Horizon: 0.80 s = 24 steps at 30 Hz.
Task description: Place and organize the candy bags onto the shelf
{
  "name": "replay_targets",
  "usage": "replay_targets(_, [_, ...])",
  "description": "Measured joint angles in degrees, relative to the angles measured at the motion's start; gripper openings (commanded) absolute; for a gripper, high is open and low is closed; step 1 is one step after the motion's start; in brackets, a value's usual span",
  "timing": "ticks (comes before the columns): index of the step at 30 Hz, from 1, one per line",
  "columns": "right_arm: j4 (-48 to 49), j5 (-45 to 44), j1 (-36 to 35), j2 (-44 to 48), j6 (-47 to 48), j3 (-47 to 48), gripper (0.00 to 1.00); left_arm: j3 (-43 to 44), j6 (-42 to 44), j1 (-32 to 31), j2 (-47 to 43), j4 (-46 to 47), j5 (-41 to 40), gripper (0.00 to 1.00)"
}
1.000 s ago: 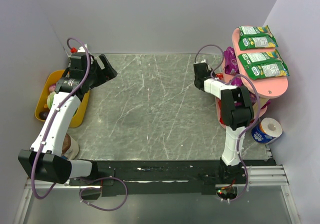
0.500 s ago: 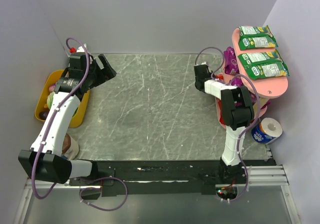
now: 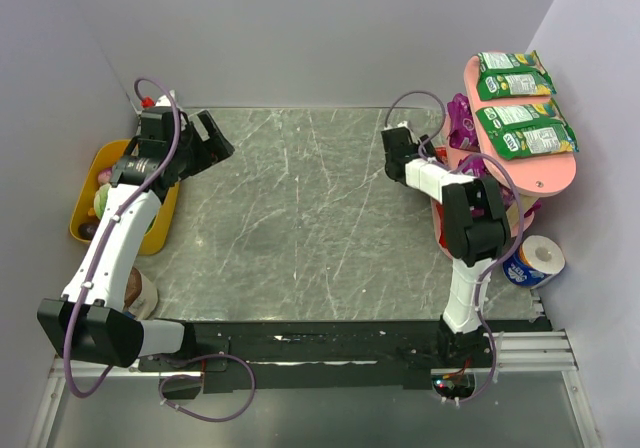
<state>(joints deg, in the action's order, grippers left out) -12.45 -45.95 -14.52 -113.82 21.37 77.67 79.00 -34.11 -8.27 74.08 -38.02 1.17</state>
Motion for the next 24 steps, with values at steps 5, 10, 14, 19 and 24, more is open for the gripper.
replay_targets(5, [-2.1,0.2,-3.3,0.9,-2.5,0.4,0.79,0.0,0.0,0.0,-0.1,0.0,0.5,0.96])
replay_targets(10, [-7.0,1.3,-7.3,1.8,-6.4,2.2,0.88,-0.2,0.0,0.0,-0.1,0.2,0.8,0.96])
replay_targets(14, [-11.6,3.3,-12.1,5.4,-11.3,3.1,0.92,-1.7,0.0,0.0,-1.2,1.1,2.2,0.96])
replay_targets(19, [-18.5,5.7,-19.8,13.4,-21.1,3.4,0.94,-4.9,0.5,0.0,-4.0,3.6,4.3,0.96])
replay_targets(24, [-25.8,10.1,-25.1,21.7,-33.3,2.9,0.94,-8.2,0.6,0.0,-7.0,6.3,5.1,0.96])
